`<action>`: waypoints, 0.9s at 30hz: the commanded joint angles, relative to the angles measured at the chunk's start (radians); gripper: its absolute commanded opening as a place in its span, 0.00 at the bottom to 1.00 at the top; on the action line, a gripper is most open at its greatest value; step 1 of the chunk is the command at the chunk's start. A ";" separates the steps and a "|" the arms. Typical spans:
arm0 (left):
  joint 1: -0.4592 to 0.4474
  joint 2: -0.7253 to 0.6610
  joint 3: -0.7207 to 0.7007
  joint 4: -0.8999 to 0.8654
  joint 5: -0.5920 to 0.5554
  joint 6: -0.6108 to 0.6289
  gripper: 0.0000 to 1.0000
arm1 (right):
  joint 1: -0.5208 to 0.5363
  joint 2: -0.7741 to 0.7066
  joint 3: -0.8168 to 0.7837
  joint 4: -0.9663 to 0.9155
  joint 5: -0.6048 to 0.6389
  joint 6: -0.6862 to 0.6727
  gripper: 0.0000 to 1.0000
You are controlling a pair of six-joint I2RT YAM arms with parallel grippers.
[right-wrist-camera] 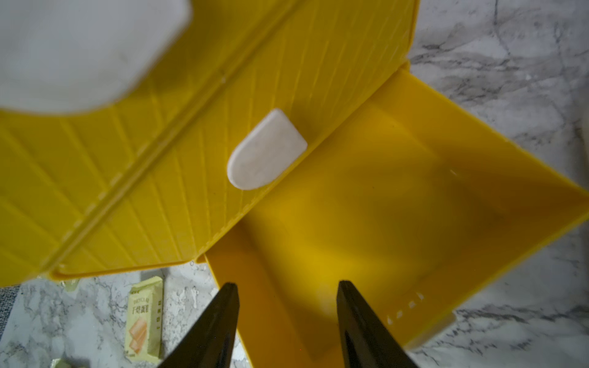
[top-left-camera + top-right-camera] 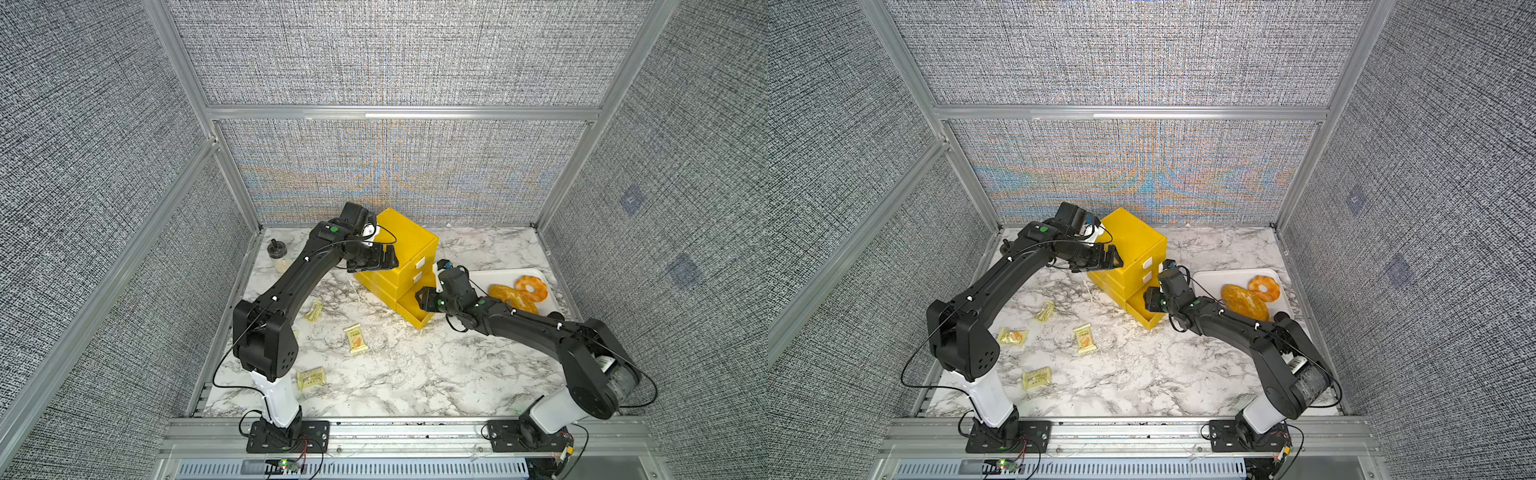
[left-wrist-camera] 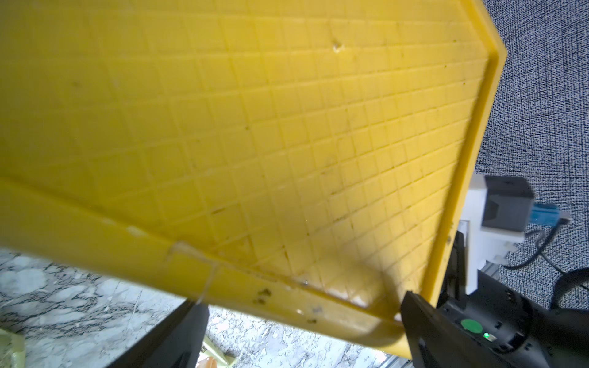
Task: Place the cookies into the drawer by color
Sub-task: Open the drawer in the storage box.
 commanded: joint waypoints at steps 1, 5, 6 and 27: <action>0.002 -0.011 -0.004 -0.025 -0.024 0.017 0.99 | 0.008 -0.023 -0.047 -0.028 0.033 0.019 0.55; 0.002 -0.032 -0.015 -0.006 -0.013 0.012 0.99 | 0.018 -0.083 -0.053 -0.081 0.064 0.013 0.55; 0.003 -0.043 -0.023 0.004 -0.011 0.009 0.99 | 0.021 -0.100 -0.042 -0.095 0.069 0.009 0.55; 0.024 -0.197 -0.184 0.203 -0.056 -0.037 0.99 | -0.287 0.142 0.618 -0.191 -0.334 -0.254 0.80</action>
